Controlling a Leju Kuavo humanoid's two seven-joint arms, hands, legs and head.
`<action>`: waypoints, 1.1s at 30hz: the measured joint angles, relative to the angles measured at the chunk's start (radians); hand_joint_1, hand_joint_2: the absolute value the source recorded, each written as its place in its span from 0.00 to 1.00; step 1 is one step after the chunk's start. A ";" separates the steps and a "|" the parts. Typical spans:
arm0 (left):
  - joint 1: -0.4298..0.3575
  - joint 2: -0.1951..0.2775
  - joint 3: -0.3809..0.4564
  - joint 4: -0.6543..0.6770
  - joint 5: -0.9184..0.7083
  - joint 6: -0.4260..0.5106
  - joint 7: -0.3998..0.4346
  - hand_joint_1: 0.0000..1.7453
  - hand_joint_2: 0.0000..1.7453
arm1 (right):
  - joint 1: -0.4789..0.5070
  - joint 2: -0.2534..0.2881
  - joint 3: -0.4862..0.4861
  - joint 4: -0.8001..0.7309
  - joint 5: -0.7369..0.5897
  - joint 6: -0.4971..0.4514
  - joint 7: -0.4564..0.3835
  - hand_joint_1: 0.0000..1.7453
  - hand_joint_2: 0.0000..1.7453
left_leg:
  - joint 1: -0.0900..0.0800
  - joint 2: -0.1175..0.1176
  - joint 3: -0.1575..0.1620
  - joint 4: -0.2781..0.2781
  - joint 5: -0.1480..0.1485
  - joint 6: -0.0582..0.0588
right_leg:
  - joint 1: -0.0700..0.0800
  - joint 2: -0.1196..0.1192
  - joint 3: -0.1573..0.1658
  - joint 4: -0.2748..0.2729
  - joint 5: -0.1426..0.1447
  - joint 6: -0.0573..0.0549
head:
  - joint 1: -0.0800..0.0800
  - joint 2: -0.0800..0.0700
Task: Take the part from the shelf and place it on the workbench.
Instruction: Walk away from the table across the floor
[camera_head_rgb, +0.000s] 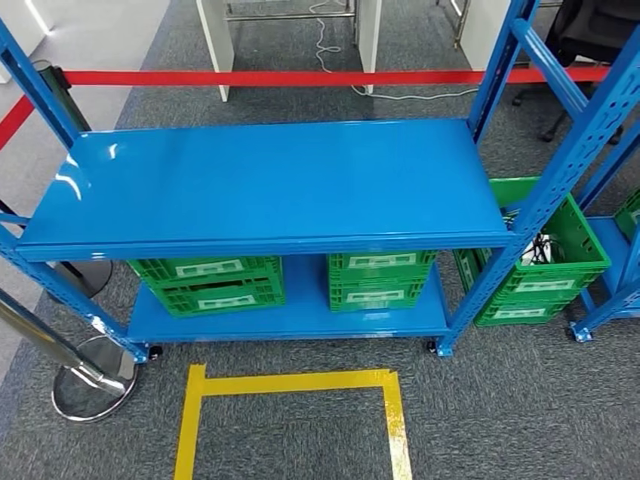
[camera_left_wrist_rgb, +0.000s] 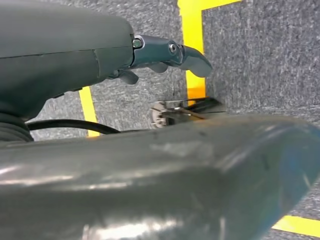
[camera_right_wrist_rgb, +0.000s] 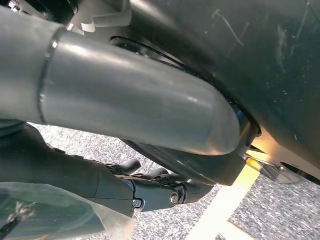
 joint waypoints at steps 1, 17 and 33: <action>0.001 0.000 0.000 0.000 0.000 0.000 0.000 0.00 0.00 | 0.000 0.000 0.000 0.000 0.001 0.000 0.000 0.00 0.00 | 0.001 0.001 0.017 -0.064 0.053 0.001 | -0.001 0.001 0.011 0.000 -0.009 0.003 | 0.000 0.000; 0.000 -0.003 0.000 0.000 -0.001 -0.004 0.000 0.00 0.00 | -0.010 -0.006 -0.003 0.000 -0.001 0.031 -0.004 0.00 0.00 | -0.004 0.001 0.170 -0.249 0.040 0.056 | 0.002 -0.002 -0.117 0.127 0.014 0.048 | 0.012 0.000; -0.004 -0.002 0.000 0.000 -0.001 -0.005 0.000 0.00 0.00 | -0.005 -0.006 -0.013 0.001 -0.001 0.045 -0.002 0.00 0.00 | -0.007 0.003 0.015 -0.072 0.075 0.024 | -0.001 0.006 0.024 0.013 -0.033 0.000 | 0.001 0.000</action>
